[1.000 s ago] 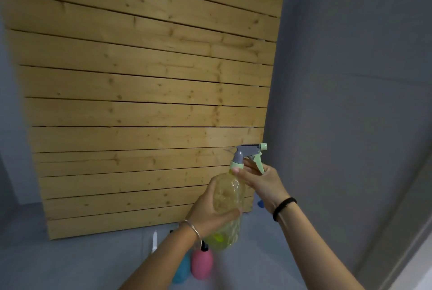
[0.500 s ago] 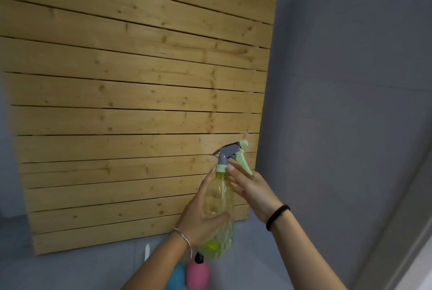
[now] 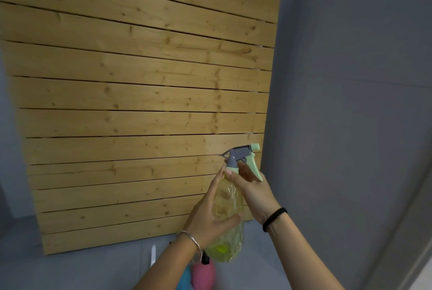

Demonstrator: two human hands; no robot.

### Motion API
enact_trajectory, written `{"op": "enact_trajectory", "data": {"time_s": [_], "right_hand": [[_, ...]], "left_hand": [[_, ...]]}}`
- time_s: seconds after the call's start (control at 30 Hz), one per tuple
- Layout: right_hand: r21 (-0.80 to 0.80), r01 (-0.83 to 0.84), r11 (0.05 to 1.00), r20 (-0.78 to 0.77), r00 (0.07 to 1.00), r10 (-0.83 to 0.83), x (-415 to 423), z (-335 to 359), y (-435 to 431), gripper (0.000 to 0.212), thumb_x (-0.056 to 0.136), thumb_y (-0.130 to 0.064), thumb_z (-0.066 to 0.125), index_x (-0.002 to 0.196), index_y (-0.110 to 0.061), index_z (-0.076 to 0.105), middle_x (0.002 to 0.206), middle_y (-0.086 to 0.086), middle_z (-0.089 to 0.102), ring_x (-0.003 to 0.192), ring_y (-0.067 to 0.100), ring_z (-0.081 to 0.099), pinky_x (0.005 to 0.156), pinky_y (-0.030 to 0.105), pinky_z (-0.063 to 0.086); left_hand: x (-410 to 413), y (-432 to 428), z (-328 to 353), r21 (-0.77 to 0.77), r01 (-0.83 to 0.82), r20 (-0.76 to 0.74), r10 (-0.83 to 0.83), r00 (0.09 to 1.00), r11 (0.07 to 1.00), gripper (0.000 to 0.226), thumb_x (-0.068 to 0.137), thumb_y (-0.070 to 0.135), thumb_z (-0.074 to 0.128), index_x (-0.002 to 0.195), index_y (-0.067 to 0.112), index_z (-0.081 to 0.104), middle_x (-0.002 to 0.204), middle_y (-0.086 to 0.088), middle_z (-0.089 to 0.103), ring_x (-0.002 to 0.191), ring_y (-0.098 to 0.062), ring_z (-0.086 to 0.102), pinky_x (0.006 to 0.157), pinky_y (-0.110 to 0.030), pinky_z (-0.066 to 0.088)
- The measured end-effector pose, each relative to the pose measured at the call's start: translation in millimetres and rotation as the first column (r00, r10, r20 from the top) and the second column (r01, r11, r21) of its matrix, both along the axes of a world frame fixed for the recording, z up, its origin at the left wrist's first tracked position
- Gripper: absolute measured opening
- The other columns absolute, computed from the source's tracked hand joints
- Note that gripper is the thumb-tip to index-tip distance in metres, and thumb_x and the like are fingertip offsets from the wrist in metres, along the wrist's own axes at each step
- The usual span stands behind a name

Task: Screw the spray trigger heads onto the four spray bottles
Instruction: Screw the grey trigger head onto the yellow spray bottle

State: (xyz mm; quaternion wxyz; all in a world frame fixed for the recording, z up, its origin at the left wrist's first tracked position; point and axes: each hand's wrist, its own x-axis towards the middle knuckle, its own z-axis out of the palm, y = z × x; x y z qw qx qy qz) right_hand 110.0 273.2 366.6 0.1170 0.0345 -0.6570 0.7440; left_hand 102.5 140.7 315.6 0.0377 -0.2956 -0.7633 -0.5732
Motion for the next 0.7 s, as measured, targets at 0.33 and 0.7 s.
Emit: {"op": "enact_trajectory", "data": {"time_s": [0.33, 0.7], "right_hand": [[-0.127, 0.018, 0.992, 0.003, 1.000, -0.018, -2.6, 2.1, -6.9, 0.035, 0.072, -0.018, 0.078, 0.100, -0.004, 0.060, 0.084, 0.004, 0.067, 0.084, 0.019, 0.065, 0.084, 0.038, 0.054], [-0.179, 0.048, 0.983, 0.004, 0.999, -0.048, -5.8, 0.9, -11.0, 0.032, 0.081, -0.006, 0.068, 0.111, 0.002, 0.059, 0.087, 0.008, 0.068, 0.081, 0.019, 0.064, 0.082, 0.036, 0.052]], "left_hand": [[-1.5, -1.1, 3.4, -0.064, -0.031, -0.015, 0.030, 0.999, 0.997, 0.099, 0.062, 0.046, 0.072, 0.126, 0.074, 0.002, 0.112, 0.068, 0.022, 0.104, 0.040, 0.027, 0.076, 0.012, 0.027], [3.1, -4.3, 9.1, -0.067, -0.065, 0.027, 0.067, 0.997, 0.996, 0.097, 0.060, 0.050, 0.072, 0.119, 0.080, 0.000, 0.115, 0.056, 0.033, 0.102, 0.032, 0.039, 0.077, 0.007, 0.034]]}}
